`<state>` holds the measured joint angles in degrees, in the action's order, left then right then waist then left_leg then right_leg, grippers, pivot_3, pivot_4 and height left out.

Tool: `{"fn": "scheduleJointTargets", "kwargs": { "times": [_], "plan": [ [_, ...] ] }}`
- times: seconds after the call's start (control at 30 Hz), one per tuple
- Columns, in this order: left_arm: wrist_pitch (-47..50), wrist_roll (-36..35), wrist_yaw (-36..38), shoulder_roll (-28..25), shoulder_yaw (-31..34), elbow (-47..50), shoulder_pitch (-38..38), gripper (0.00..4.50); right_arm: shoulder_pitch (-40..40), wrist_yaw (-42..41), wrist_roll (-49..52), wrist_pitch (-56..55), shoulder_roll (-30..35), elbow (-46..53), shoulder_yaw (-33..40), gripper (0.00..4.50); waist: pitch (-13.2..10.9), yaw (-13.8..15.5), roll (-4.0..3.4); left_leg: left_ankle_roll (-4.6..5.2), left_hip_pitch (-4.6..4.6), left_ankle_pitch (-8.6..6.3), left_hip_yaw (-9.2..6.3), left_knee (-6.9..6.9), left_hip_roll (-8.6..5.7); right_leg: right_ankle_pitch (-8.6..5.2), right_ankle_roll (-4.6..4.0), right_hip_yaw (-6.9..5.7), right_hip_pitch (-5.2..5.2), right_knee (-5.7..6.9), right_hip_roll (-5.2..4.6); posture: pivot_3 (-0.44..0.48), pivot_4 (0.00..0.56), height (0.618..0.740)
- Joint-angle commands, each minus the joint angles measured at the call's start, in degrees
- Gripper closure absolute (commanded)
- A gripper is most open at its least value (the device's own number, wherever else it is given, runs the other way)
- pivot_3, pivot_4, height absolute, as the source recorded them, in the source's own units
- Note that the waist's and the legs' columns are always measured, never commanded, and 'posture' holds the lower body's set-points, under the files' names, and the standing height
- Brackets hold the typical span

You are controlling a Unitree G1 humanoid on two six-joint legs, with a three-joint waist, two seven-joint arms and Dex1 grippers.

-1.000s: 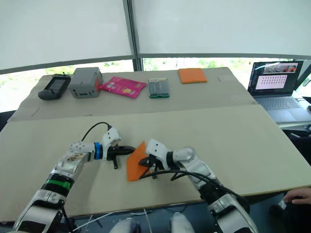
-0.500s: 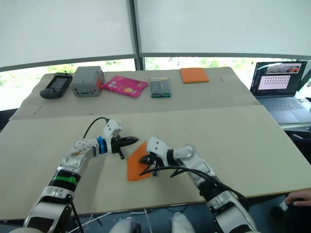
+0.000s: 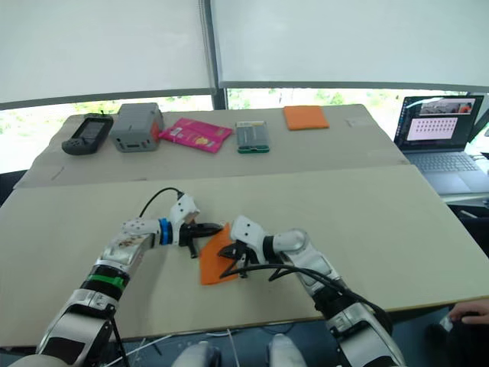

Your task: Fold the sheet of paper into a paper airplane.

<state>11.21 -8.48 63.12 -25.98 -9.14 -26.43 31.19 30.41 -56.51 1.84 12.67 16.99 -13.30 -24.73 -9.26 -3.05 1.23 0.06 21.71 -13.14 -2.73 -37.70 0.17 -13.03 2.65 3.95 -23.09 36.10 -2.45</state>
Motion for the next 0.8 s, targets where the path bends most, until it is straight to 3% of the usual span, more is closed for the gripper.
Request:
{"fn": "scheduleJointTargets", "kwargs": {
  "times": [0.03,0.2,0.33,0.63,0.8],
  "plan": [
    [2.5,1.0,2.9,-1.8,-2.8,2.3,-4.0,4.48,-0.6,-0.1,-2.5,2.9,1.3,-3.8,-1.4,4.50,0.0,0.1,0.00,0.00,0.01,0.00,-0.01,0.00,0.00,-0.01,-0.01,0.00,0.00,0.00,-0.01,0.000,0.150,0.740],
    [3.4,-1.0,3.6,-2.3,-1.6,6.1,-6.7,4.48,0.7,-0.5,-2.7,2.1,1.1,-5.4,-1.4,4.50,0.0,0.3,-0.01,0.00,-0.08,0.00,-0.02,0.00,0.04,-0.01,-0.01,0.01,0.05,-0.01,-0.07,0.000,0.150,0.740],
    [4.1,-2.2,-1.2,-0.3,2.1,3.7,-4.6,4.48,0.8,-0.8,-2.7,1.7,1.1,-6.0,-1.6,4.50,0.0,0.5,-0.01,0.00,-0.09,0.00,-0.02,0.00,0.13,-0.01,-0.01,-0.02,0.04,0.00,-0.05,0.000,0.150,0.740],
    [4.0,-2.1,3.1,-1.4,0.2,5.1,-4.6,4.48,0.5,-0.6,-2.7,1.8,1.1,-5.9,-1.5,4.50,0.0,0.5,-0.01,0.00,-0.08,0.00,-0.02,0.00,-0.01,0.03,0.03,-0.02,0.04,0.02,-0.05,0.000,0.150,0.740],
    [1.5,0.5,6.6,-5.1,-3.5,7.1,-7.1,4.48,-0.1,-1.0,-2.5,2.6,1.7,-4.4,-1.6,4.50,0.0,0.5,-0.03,0.00,-0.02,0.00,0.00,0.02,0.01,-0.02,-0.05,-0.01,0.00,-0.01,-0.05,0.000,0.150,0.740]
  ]
}}
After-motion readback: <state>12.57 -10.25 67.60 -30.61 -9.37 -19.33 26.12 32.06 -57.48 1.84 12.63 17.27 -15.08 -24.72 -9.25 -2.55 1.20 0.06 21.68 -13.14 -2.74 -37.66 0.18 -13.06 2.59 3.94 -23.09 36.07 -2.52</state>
